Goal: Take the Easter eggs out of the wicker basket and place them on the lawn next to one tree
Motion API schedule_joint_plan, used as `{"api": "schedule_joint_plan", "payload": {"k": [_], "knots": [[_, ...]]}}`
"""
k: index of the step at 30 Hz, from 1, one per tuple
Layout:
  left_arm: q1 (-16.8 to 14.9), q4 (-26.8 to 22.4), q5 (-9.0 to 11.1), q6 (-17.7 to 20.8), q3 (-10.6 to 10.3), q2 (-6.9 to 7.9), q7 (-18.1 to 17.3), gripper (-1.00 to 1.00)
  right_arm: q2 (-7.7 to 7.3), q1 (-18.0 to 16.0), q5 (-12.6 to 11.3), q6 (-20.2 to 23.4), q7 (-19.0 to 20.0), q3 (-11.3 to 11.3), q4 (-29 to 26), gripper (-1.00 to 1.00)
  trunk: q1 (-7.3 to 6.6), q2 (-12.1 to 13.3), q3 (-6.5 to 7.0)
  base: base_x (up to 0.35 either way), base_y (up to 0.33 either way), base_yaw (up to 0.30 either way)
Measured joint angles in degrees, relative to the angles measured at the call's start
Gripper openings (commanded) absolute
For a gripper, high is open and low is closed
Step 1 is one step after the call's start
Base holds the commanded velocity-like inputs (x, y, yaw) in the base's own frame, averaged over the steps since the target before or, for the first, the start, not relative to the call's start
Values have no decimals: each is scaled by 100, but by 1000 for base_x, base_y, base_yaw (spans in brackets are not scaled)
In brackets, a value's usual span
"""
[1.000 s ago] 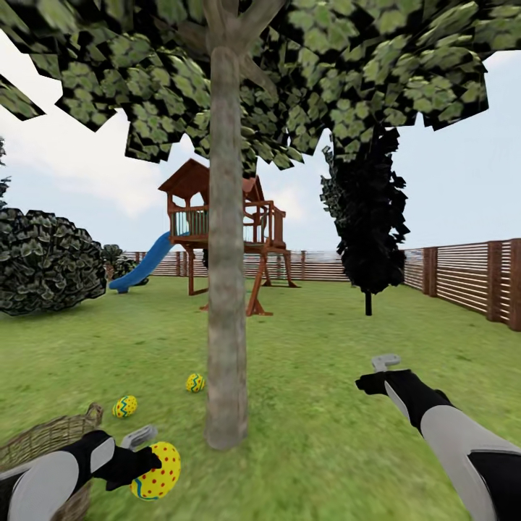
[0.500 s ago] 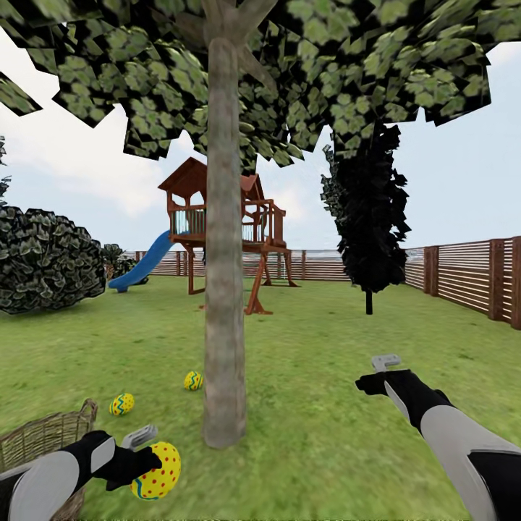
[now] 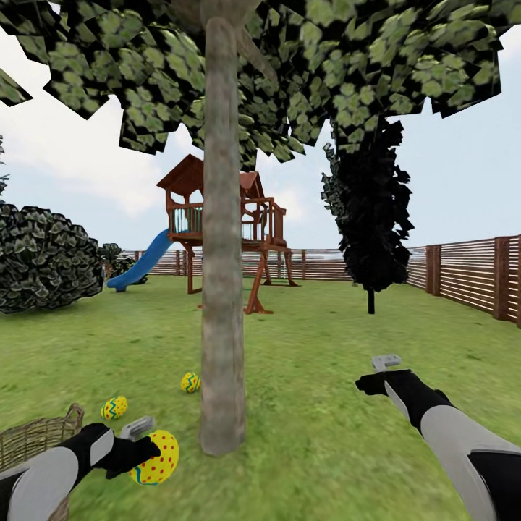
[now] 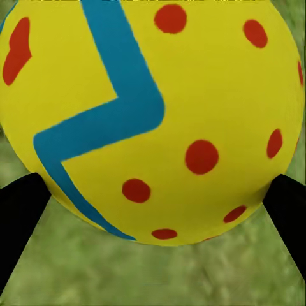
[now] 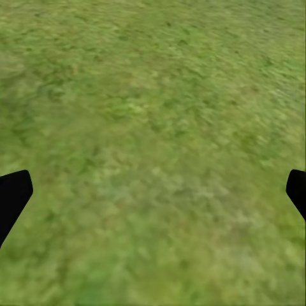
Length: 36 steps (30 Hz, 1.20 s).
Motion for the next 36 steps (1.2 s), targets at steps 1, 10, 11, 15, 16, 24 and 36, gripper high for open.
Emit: {"api": "schedule_joint_plan", "payload": {"k": [1, 10, 11, 15, 16, 24, 36], "knots": [[-1, -164, -1, -1, -1, -4, 3, -100, 9, 0, 0, 0, 0, 1, 0, 100, 22, -40, -18, 329, 0, 0], [1, -326, -15, 24, -11, -173, 20, -100, 1, 0, 0, 0, 0, 0, 9, 100, 182, -323, -188, 329, 0, 0], [1, -326, -16, 23, -9, -182, 21, -100, -3, 0, -1, 0, 0, -4, 9, 100, 185, -324, -210, 329, 0, 0], [1, -312, -29, 23, -31, -187, 23, -100, -8, -1, -6, 0, 0, -6, 9, 100, 192, -330, -277, 286, 0, 0], [-1, -291, -35, 23, -30, -181, 27, -100, -14, -1, -7, 0, 0, -11, 8, 100, 194, -330, -278, 89, 0, 0], [1, -222, -31, 23, -25, -187, 30, -100, -9, 0, -9, 0, 0, -6, 5, 100, 217, -339, -455, 9, 0, 0], [1, -221, -32, 14, -24, -184, 37, -100, -61, 0, -18, 0, 14, -14, -9, 100, 247, -355, -721, 0, 0, 0]]}}
